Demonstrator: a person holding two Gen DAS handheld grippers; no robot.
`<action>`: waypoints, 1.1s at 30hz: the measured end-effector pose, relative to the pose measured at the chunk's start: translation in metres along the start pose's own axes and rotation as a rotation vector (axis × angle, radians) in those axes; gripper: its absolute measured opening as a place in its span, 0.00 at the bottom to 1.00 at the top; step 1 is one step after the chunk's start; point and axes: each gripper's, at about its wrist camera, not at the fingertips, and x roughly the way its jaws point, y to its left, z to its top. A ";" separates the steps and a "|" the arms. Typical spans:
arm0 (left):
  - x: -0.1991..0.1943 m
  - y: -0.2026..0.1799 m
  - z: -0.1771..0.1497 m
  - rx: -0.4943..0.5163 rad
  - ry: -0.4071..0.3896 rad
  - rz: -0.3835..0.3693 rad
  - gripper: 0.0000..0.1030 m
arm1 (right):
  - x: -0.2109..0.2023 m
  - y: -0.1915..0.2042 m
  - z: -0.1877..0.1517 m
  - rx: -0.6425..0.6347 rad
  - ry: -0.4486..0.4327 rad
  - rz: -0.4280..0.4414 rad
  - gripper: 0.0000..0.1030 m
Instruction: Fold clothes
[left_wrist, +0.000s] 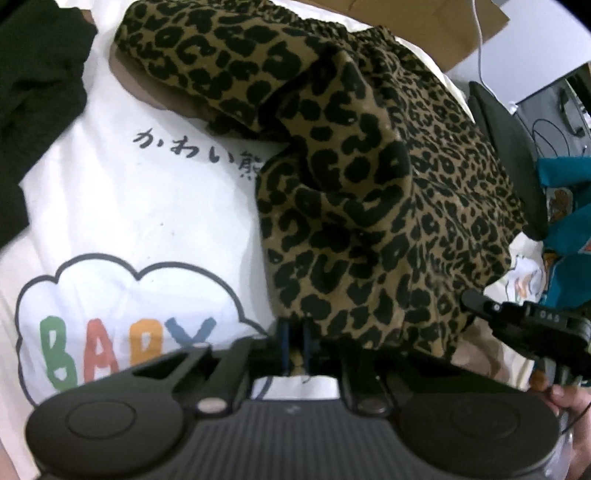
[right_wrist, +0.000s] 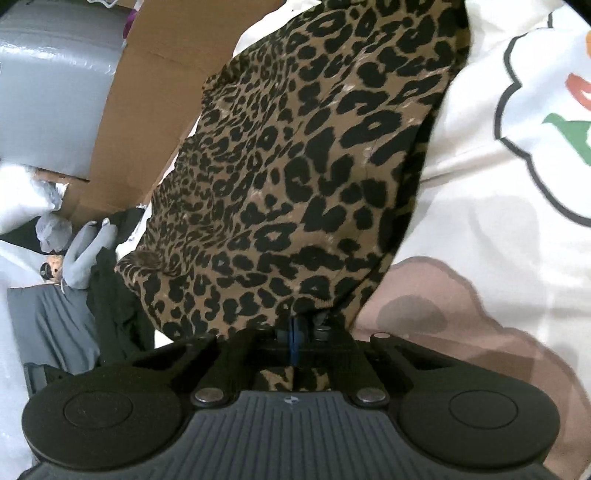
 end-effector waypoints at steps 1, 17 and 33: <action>-0.003 -0.001 -0.002 0.007 -0.006 -0.011 0.02 | -0.002 -0.001 -0.001 -0.003 0.002 -0.004 0.00; -0.031 -0.019 -0.023 0.103 -0.016 -0.110 0.18 | -0.042 0.012 -0.002 -0.119 0.024 -0.148 0.02; -0.030 0.046 0.029 0.032 -0.162 0.036 0.34 | -0.024 0.081 -0.030 -0.297 0.150 0.036 0.28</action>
